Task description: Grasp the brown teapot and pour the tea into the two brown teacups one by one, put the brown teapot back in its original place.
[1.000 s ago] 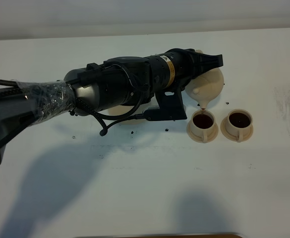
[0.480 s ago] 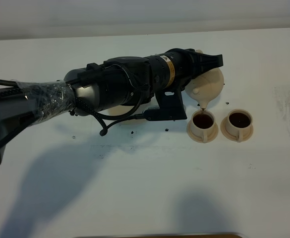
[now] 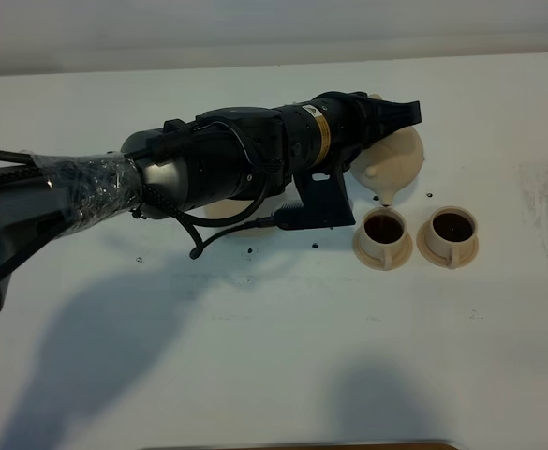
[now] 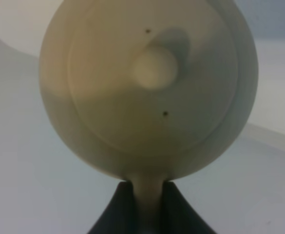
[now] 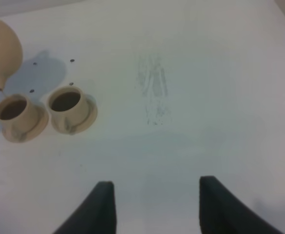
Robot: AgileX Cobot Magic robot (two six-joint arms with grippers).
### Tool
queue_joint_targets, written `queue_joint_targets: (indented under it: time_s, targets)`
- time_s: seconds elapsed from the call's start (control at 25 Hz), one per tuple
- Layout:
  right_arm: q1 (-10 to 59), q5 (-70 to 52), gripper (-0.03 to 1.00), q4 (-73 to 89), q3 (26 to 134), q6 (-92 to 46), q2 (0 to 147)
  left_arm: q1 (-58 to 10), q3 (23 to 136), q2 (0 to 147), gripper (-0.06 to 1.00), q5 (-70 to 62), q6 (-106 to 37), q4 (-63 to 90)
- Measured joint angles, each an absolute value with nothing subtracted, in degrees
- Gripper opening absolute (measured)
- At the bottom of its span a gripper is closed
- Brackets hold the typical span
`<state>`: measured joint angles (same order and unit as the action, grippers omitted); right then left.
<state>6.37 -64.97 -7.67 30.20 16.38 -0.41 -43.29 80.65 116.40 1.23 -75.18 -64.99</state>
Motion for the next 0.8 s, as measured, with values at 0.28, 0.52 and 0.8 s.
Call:
queue_joint_targets:
  time_s: [0.28, 0.52, 0.8]
  targets:
    - [6.4, -65.0, 0.41, -7.7, 30.2, 16.4, -0.4, -43.2, 78.0, 116.4, 0.08, 0.0, -72.0, -55.9]
    - [6.4, -65.0, 0.41, -7.7, 30.2, 16.4, -0.4, -42.7, 77.3, 115.0, 0.08, -3.7, -64.4, -45.3]
    - [6.4, -65.0, 0.41, -7.7, 30.2, 16.4, -0.4, -41.9, 77.3, 107.6, 0.08, -11.7, -40.3, -32.5]
